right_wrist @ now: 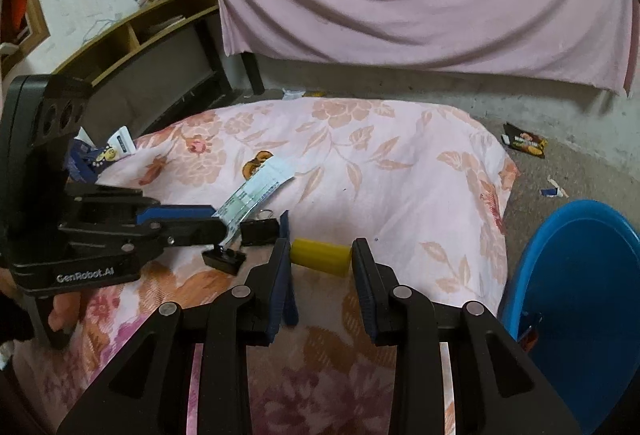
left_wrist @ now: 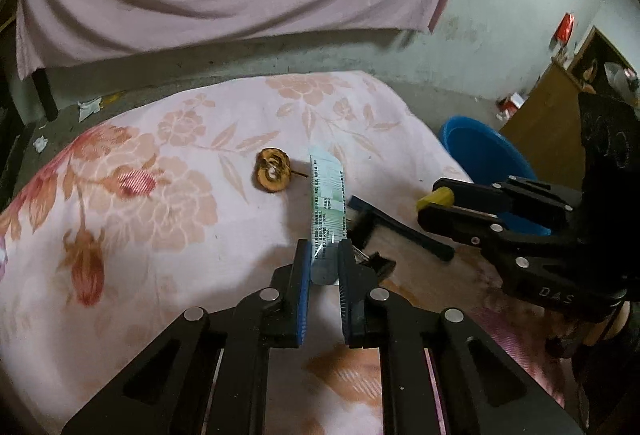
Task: Collect trash
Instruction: 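Grasp the white paper strip with the left tool while the right tool grasps the yellow cap, then carry the paper strip and yellow cap over the blue bucket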
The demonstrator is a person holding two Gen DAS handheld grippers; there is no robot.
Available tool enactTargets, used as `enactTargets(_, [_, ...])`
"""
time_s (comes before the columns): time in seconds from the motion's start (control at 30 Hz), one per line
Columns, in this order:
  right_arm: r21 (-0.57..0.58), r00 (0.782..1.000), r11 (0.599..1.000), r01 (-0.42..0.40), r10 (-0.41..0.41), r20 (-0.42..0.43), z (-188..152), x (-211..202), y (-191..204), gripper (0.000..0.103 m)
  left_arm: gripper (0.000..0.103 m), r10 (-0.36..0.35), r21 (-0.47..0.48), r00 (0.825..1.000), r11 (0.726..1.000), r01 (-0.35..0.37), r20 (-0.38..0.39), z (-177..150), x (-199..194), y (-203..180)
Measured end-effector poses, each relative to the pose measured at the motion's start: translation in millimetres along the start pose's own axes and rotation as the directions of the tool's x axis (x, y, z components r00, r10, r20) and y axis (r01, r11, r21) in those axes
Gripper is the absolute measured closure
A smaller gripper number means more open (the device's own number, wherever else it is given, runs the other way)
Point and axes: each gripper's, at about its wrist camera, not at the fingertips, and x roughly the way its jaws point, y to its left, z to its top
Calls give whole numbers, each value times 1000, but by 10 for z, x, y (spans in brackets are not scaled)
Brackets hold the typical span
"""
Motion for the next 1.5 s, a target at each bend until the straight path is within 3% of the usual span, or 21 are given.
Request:
enactTargets(0.23, [-30, 993, 999, 17, -13, 114, -99, -273, 116, 74, 93, 14, -52, 989, 999, -7, 147, -164, -362, -221])
enactTargets(0.37, [-54, 965, 998, 43, -27, 261, -162, -553, 201, 74, 93, 58, -50, 955, 998, -45, 291, -283, -625, -431])
enactTargets(0.5, [-45, 901, 997, 70, -44, 431, -258, -927, 247, 74, 93, 62, -14, 892, 998, -63, 448, -313, -911, -728])
enactTargets(0.57, [-49, 854, 994, 101, -62, 517, -299, -1161, 263, 74, 93, 55, 14, 851, 997, -73, 522, -302, -1060, -879])
enactTargets(0.7, [-33, 768, 988, 150, -96, 633, -336, -1560, 216, 74, 93, 38, 60, 777, 993, -97, 628, -191, -1248, -1191])
enactTargets(0.8, [-1, 719, 982, 188, -137, 681, -348, -1787, 132, 74, 93, 26, 95, 729, 988, -125, 683, -184, -1356, -1420])
enactTargets(1.03, [90, 626, 961, 262, -240, 742, -534, -2128, -109, 74, 93, -28, 199, 654, 962, -189, 756, -247, -1314, -1956])
enactTargets(1.17, [150, 592, 944, 294, -303, 747, -668, -2264, -315, 74, 93, -79, 269, 649, 942, -199, 757, -224, -1085, -2263])
enactTargets(1.5, [255, 574, 906, 337, -412, 708, -950, -2318, -697, 74, 93, -155, 347, 701, 927, -140, 696, -134, -622, -2819])
